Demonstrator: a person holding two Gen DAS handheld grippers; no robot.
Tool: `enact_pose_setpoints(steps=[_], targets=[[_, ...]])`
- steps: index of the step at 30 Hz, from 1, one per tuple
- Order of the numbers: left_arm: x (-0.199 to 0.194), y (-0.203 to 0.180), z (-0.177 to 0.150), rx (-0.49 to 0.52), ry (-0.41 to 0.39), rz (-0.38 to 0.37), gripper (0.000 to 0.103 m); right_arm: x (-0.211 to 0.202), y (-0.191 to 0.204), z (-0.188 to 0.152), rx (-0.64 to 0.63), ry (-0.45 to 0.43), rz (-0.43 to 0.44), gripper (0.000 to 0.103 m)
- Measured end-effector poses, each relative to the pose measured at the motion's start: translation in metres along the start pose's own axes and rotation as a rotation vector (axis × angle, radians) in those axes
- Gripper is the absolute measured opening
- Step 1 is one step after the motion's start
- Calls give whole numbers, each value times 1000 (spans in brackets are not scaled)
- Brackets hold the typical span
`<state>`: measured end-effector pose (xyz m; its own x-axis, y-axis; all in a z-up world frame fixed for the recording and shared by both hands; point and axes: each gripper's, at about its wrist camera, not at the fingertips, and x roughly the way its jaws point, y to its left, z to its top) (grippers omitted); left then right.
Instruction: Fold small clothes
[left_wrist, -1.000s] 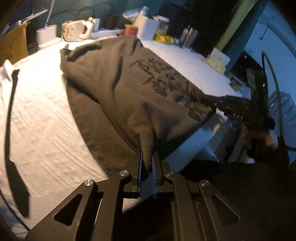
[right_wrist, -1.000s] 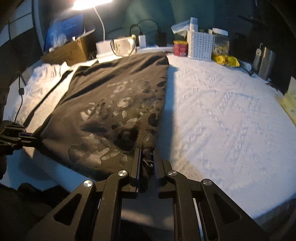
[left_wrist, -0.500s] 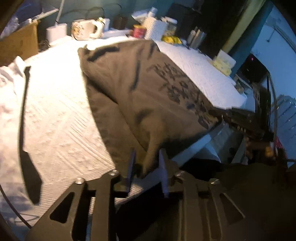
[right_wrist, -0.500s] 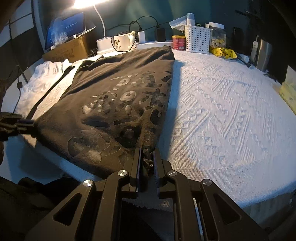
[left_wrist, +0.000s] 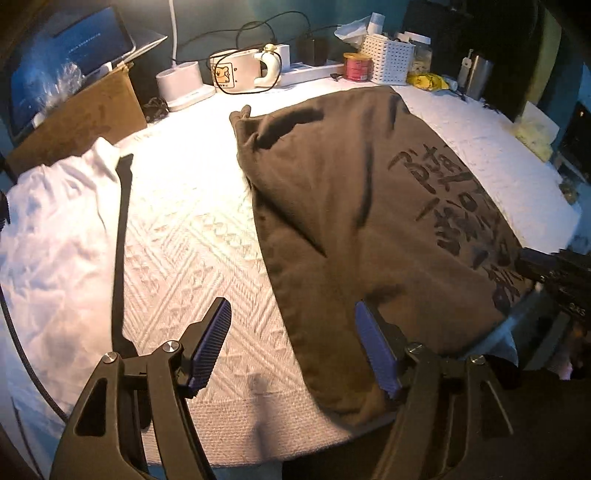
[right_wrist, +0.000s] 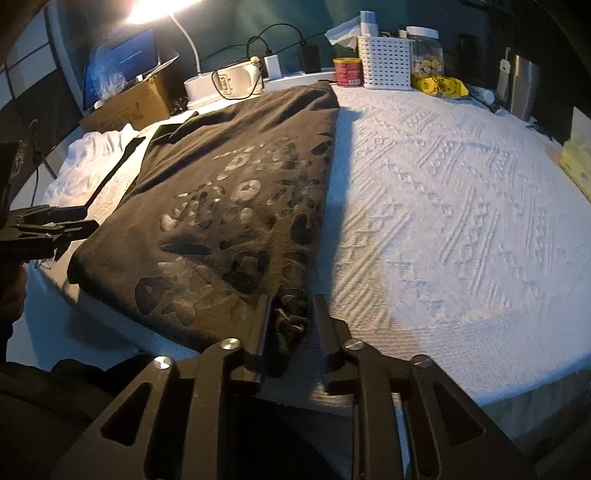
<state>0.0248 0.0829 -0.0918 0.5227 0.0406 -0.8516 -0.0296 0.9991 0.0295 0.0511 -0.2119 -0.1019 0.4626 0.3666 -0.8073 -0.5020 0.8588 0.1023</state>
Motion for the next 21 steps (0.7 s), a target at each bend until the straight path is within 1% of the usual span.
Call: enact_pose_setpoints(steps=[2, 3, 4, 7, 10, 12, 13, 16, 21], targets=[[0, -1, 6, -19, -6, 50, 70, -1, -4, 0, 5, -2, 8, 41], [2, -1, 8, -24, -7, 59, 70, -1, -6, 0, 7, -7, 11, 44], [4, -2, 10, -30, -9, 56, 70, -1, -8, 0, 10, -9, 12, 45], [11, -7, 14, -42, 6, 15, 70, 0, -11, 1, 9, -15, 23, 45], [16, -8, 19, -91, 5, 28, 70, 0, -16, 4, 14, -11, 43, 46], [15, -9, 25, -111, -18, 36, 70, -1, -18, 6, 14, -9, 44, 52], [14, -10, 29, -113, -27, 33, 70, -2, -21, 8, 15, -11, 40, 58], [15, -14, 41, -110, -49, -4, 70, -6, -31, 14, 35, -42, 15, 58], [30, -17, 58, -111, -38, 1, 70, -2, -50, 31, 62, -55, -10, 58]])
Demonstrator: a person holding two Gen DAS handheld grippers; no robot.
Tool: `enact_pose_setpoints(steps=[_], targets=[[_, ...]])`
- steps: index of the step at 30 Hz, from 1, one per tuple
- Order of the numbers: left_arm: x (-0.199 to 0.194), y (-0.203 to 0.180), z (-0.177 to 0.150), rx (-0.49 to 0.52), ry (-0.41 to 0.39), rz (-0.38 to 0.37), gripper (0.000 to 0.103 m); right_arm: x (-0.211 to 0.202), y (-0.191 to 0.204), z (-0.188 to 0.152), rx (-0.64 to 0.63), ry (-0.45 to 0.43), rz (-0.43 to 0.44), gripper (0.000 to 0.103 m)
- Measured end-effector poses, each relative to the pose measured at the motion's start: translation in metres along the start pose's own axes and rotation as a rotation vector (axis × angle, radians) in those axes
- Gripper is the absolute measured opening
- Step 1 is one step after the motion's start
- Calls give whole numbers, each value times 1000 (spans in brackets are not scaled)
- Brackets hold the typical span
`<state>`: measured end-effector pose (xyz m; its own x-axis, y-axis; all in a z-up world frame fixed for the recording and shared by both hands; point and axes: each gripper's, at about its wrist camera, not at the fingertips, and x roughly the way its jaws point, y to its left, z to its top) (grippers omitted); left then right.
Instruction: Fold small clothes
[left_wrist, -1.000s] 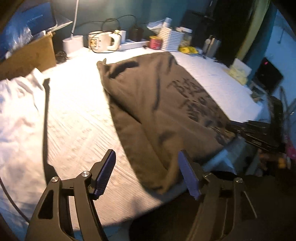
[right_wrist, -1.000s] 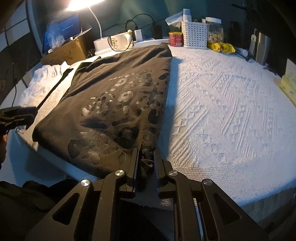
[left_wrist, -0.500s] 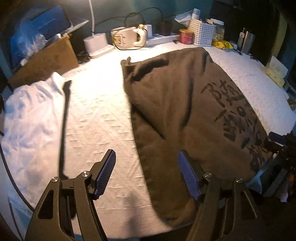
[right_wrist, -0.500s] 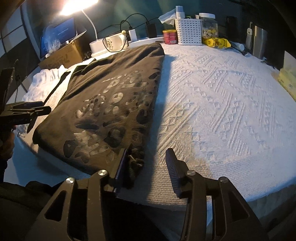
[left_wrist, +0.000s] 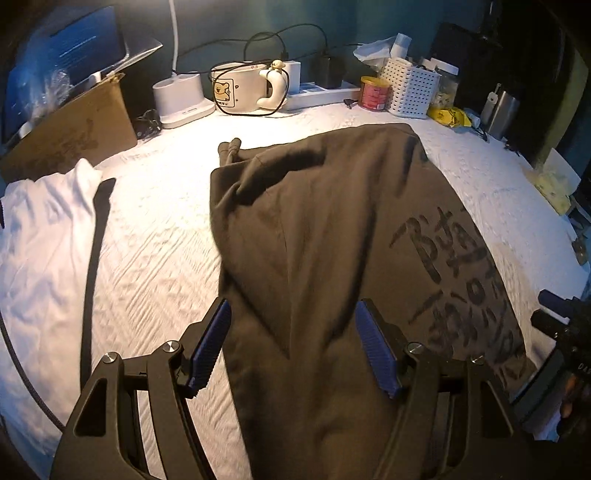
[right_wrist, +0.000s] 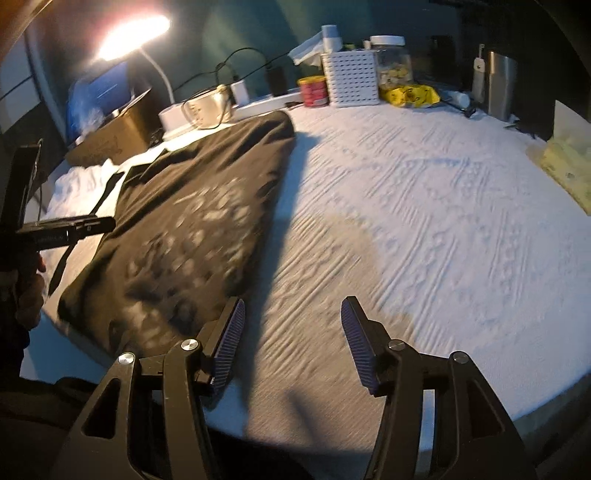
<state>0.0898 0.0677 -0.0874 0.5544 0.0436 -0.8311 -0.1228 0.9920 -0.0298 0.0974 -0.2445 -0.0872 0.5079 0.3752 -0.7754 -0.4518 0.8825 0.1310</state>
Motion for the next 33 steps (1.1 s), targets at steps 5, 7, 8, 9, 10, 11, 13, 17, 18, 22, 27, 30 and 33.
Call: enact_pose_setpoints(steps=[5, 7, 8, 9, 10, 11, 13, 17, 18, 22, 27, 30, 33], targets=[[13, 5, 16, 1, 3, 11, 70, 13, -5, 17, 0, 7, 3, 58], [18, 12, 22, -10, -2, 7, 70, 19, -5, 24, -6, 8, 1, 58], [21, 16, 25, -19, -5, -1, 70, 23, -5, 30, -8, 8, 0, 58], [23, 20, 27, -26, -8, -8, 70, 25, -5, 34, -9, 8, -2, 58], [27, 26, 31, -42, -11, -16, 70, 27, -6, 37, -11, 7, -4, 58], [30, 30, 33, -51, -11, -18, 70, 31, -6, 42, -14, 6, -6, 58], [39, 38, 37, -62, 0, -29, 70, 37, -5, 52, -17, 6, -10, 58], [50, 48, 46, -81, -6, -68, 70, 51, -2, 72, -26, 5, -15, 58], [53, 50, 49, -83, -8, -71, 70, 54, -1, 77, -30, 5, -15, 58], [60, 52, 59, -77, -34, -84, 70, 64, 2, 92, -35, 4, -13, 58], [75, 56, 68, -54, -38, -141, 70, 79, -1, 112, -11, -15, 13, 58], [80, 52, 70, 25, -24, -144, 72, 89, -1, 124, -28, -27, 13, 58], [83, 52, 74, 39, -1, -176, 78, 101, -2, 136, -40, -29, 22, 58]])
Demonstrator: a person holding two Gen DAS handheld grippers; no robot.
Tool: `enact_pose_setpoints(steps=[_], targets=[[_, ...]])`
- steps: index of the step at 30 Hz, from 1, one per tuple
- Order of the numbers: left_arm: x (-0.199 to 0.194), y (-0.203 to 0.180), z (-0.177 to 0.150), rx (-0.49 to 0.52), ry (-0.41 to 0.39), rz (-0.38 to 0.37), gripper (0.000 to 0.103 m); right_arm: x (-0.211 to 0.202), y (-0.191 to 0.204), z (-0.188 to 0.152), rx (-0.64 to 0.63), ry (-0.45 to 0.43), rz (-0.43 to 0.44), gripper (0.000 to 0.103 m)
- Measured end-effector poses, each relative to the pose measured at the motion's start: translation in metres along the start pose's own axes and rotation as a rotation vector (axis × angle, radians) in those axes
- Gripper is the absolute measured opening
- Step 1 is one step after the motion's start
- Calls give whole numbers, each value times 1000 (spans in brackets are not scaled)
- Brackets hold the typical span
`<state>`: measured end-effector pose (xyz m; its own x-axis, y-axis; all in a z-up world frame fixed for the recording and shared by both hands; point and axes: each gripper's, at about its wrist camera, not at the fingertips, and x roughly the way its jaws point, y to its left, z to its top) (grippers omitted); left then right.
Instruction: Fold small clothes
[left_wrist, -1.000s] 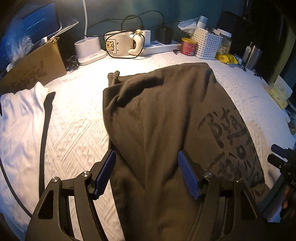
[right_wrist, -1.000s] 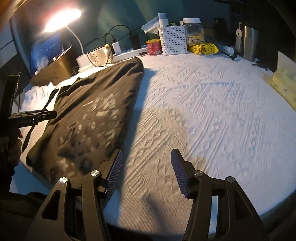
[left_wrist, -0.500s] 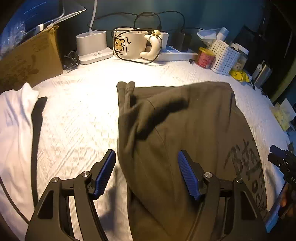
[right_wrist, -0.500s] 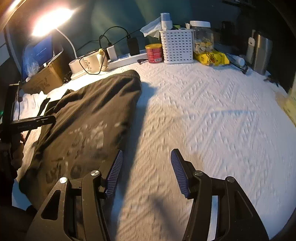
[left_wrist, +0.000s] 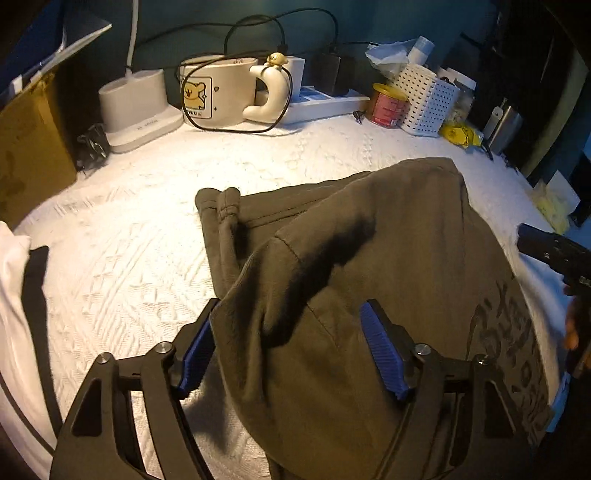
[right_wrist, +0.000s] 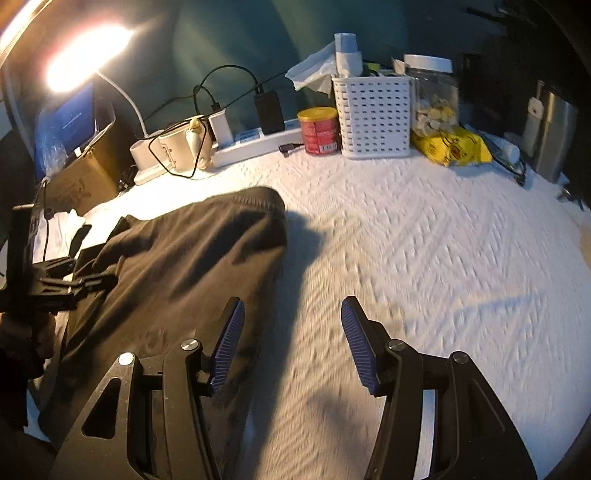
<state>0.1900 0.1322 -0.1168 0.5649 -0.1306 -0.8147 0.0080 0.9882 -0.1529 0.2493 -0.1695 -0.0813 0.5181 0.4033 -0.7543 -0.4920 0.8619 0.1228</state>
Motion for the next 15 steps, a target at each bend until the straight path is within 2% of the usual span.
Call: enact_pose_setpoints(steps=[2, 5, 8, 13, 15], targets=[[1, 3, 1, -38, -11, -56, 91, 10, -1, 7, -3, 9, 13, 58], [6, -4, 3, -29, -10, -50, 102, 27, -1, 16, -6, 24, 41, 58], [14, -15, 7, -2, -5, 13, 102, 43, 2, 25, -9, 36, 83, 58], [22, -23, 15, 16, -20, -10, 98, 65, 13, 33, -42, 64, 133, 58], [24, -27, 16, 31, -32, 5, 94, 72, 19, 34, -65, 76, 133, 58]])
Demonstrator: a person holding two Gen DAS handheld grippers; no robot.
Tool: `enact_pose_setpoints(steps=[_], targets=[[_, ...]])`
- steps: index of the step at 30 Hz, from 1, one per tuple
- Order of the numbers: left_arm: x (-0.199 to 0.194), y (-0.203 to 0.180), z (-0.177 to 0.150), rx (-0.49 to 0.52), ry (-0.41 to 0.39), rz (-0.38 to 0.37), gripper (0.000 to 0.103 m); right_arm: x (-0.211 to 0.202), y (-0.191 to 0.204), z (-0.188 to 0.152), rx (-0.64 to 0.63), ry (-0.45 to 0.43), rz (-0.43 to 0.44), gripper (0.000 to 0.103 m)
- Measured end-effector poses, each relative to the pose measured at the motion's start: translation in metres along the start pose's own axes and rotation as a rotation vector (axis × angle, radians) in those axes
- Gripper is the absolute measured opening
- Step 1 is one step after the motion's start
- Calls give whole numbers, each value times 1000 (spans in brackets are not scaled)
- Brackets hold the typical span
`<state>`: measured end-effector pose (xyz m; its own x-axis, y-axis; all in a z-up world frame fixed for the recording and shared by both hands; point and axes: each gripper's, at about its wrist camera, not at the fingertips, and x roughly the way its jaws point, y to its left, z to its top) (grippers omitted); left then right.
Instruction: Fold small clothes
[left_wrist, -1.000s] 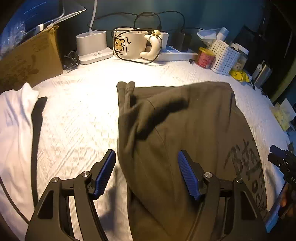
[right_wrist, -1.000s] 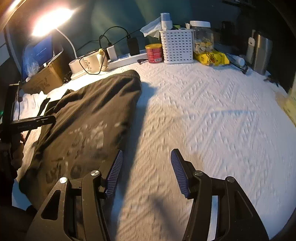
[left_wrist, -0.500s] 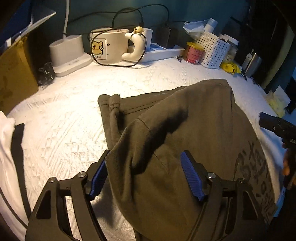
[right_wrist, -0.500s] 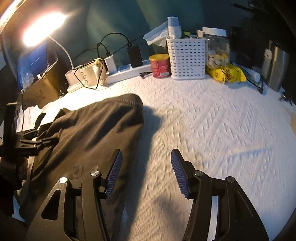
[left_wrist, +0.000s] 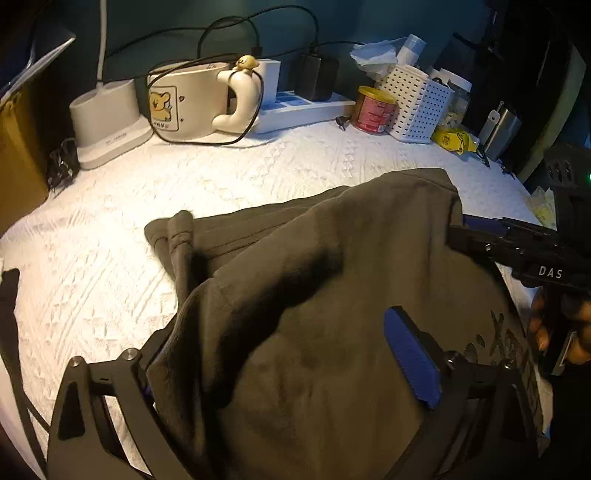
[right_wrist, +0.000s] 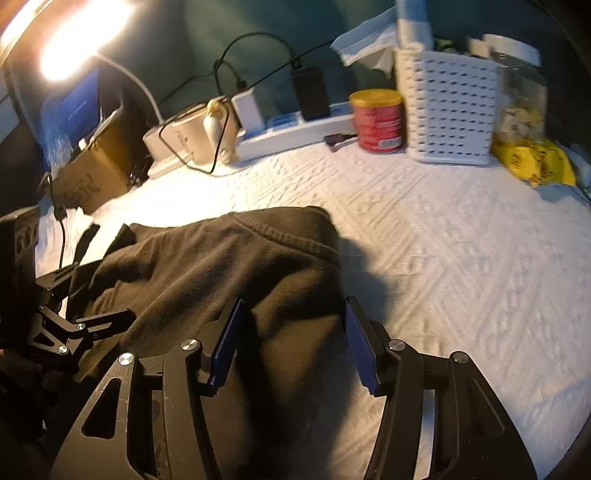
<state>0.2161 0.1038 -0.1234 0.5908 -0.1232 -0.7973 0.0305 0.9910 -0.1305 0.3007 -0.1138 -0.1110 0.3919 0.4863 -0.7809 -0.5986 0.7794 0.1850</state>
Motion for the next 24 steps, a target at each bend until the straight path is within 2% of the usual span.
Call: enact_pose_setpoints(steps=[3, 5, 8, 11, 13, 15, 16, 18, 24], targets=[[-1, -5, -1, 19, -12, 4, 78, 4, 8, 2, -34, 12, -5, 67], [-3, -6, 0, 19, -24, -5, 56, 6, 12, 3, -46, 15, -4, 67], [-2, -8, -1, 11, -29, -52, 34, 10, 23, 2, -70, 8, -8, 68], [-3, -10, -1, 4, -32, -73, 26, 14, 33, 1, -112, 5, -29, 68], [-3, -12, -1, -2, -36, -79, 24, 14, 35, 1, -127, 4, -27, 62], [-4, -14, -2, -2, -42, -80, 24, 14, 37, 1, -136, 6, -10, 35], [-5, -15, -2, 3, -46, -77, 23, 14, 40, 0, -144, 4, 0, 31], [-6, -17, -2, 11, -55, -77, 23, 12, 45, -1, -156, 1, 6, 16], [-22, -25, -6, 26, -115, -87, 21, -9, 56, -2, -142, -66, 4, 13]])
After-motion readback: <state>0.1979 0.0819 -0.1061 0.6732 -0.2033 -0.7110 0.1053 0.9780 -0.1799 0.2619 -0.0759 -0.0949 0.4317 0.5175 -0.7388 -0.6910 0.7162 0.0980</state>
